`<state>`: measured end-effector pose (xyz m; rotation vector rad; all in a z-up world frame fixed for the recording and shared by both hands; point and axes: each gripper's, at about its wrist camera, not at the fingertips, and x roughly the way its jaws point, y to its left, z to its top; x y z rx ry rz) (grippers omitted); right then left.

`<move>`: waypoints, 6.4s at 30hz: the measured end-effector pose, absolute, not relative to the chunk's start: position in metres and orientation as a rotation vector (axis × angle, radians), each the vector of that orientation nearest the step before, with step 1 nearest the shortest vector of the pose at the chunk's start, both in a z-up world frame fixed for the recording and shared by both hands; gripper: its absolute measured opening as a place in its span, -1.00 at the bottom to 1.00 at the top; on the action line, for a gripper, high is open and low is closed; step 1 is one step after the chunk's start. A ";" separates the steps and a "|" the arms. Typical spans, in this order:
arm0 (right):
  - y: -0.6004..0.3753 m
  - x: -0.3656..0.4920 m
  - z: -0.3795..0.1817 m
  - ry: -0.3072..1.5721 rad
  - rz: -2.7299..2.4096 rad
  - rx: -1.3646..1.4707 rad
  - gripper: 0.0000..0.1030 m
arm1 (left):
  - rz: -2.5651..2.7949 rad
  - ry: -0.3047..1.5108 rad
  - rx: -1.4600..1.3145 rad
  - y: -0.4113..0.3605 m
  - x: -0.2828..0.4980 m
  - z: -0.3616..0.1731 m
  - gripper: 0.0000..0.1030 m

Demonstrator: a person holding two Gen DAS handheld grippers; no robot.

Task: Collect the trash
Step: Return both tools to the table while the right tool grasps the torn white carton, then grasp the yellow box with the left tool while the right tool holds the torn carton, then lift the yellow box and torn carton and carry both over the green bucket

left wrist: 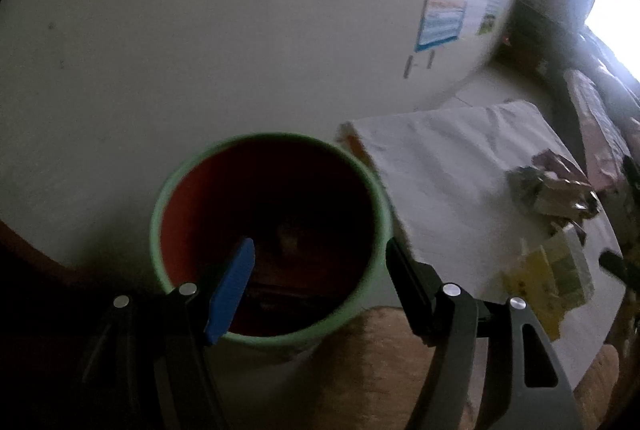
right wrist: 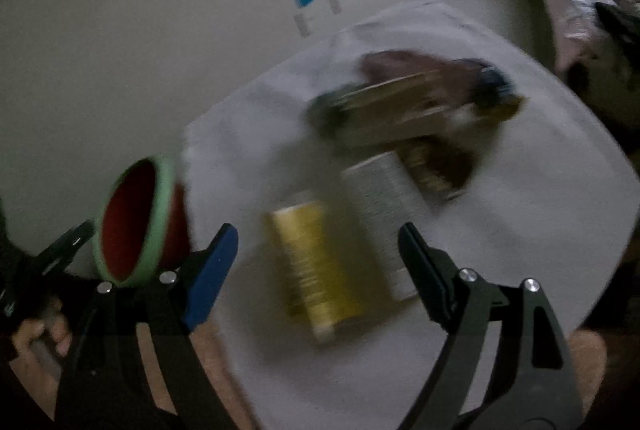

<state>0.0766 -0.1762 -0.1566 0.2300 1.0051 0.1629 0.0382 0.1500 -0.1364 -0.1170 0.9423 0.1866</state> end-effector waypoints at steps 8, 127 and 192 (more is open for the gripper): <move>-0.225 0.146 -0.172 1.063 0.128 0.028 0.56 | 0.109 0.971 -0.084 0.114 0.035 -0.136 0.26; -0.297 0.024 -0.155 1.030 0.092 0.179 -0.67 | -0.183 0.898 -0.046 -0.030 0.050 -0.114 -0.50; 0.038 0.077 -0.115 1.026 0.620 -0.106 -0.67 | 0.251 0.899 -0.254 0.199 0.020 -0.146 -0.48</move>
